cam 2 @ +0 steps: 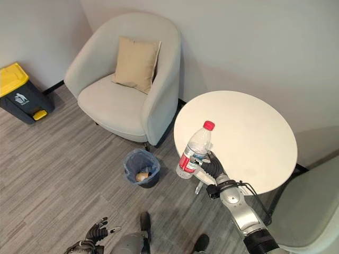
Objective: Gather garbage on tea table into small bin, then transfer packed bag to large trash can.
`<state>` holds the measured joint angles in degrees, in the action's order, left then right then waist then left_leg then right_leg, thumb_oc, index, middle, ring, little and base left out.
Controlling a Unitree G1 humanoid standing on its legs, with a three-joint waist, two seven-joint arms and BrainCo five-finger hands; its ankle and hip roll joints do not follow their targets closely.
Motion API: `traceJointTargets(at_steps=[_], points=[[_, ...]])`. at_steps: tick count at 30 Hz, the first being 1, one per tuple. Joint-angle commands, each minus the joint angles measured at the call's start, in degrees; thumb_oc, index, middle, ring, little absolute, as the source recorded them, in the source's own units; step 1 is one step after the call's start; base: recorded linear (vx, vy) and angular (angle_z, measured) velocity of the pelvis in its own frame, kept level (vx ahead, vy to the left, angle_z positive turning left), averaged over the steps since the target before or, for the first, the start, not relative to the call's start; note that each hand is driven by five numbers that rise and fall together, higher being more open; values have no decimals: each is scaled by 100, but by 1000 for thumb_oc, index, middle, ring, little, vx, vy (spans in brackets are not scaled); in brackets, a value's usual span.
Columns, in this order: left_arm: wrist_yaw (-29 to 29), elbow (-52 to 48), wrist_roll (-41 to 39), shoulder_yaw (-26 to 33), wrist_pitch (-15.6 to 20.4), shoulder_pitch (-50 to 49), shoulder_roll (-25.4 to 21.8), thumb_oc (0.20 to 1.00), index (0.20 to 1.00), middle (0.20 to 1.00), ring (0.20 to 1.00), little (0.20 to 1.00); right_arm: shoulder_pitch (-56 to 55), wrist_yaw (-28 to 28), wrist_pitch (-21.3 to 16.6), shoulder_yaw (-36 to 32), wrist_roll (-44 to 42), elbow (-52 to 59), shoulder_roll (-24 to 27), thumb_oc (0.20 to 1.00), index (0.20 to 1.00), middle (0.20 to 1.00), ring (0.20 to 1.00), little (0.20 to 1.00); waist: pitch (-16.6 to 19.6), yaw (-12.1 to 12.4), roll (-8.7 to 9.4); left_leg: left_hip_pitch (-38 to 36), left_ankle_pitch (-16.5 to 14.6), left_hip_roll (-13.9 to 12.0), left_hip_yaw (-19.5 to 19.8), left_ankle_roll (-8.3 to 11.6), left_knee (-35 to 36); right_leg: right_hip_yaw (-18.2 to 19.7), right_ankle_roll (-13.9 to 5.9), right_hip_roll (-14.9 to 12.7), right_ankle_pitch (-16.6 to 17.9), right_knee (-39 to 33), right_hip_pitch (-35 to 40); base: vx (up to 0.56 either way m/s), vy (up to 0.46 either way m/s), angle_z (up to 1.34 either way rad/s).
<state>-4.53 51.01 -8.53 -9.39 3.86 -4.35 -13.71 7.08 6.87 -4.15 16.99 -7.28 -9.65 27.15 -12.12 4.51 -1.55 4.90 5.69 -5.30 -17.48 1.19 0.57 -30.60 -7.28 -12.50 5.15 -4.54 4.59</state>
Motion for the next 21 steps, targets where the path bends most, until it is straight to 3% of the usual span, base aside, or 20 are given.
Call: traceJointTargets(at_steps=[1,5,6,7,12,17,21], points=[[-85,80,80,-10,133,119,-291,1000,1000,1000,1000,1000,413,16,-407,-64,105,374,-158,200,200,200,200,200,53,57,290,79,-799,-48,231,300,-592,305,-71,55,-991,386,70,148,296,1],[-130,-19,8,174,122,129,-483,1000,1000,1000,1000,1000,478,-40,-387,37,134,315,-382,200,200,200,200,200,-58,202,379,174,-1166,160,279,39,-892,599,-201,-357,-945,1245,-331,114,299,-13],[-149,-96,-3,188,103,161,-582,1000,1000,1000,1000,1000,485,-45,-392,67,156,335,-423,200,200,200,200,200,-134,172,379,149,-1207,222,348,-37,-860,895,-183,-324,-964,1676,-639,51,242,-13],[-167,-241,-27,206,114,148,-620,1000,1000,1000,1000,1000,466,-77,-402,65,154,422,-405,200,200,200,200,200,-213,71,336,96,-1075,315,385,-130,-727,1323,-59,-53,-894,1790,-1045,95,221,-8],[-102,-222,-42,174,104,117,-551,1000,1000,1000,1000,1000,405,-114,-379,92,174,435,-278,200,200,200,200,200,-388,-147,291,-226,-1081,607,847,-236,-417,1826,-12,514,-674,1416,-1669,109,44,36],[-72,-226,10,143,115,98,-534,1000,1000,1000,1000,1000,238,-192,-391,79,180,412,-195,200,200,200,200,200,-387,-214,356,-107,-1107,807,1232,-210,-544,2116,24,647,-589,1038,-1580,67,-93,76],[-19,-30,68,156,80,-58,-444,1000,1000,1000,1000,1000,147,-283,-362,120,241,350,-1,200,200,200,200,200,-164,-176,278,-142,-998,707,1406,17,-368,1833,94,712,-535,552,-1235,137,-192,78]])
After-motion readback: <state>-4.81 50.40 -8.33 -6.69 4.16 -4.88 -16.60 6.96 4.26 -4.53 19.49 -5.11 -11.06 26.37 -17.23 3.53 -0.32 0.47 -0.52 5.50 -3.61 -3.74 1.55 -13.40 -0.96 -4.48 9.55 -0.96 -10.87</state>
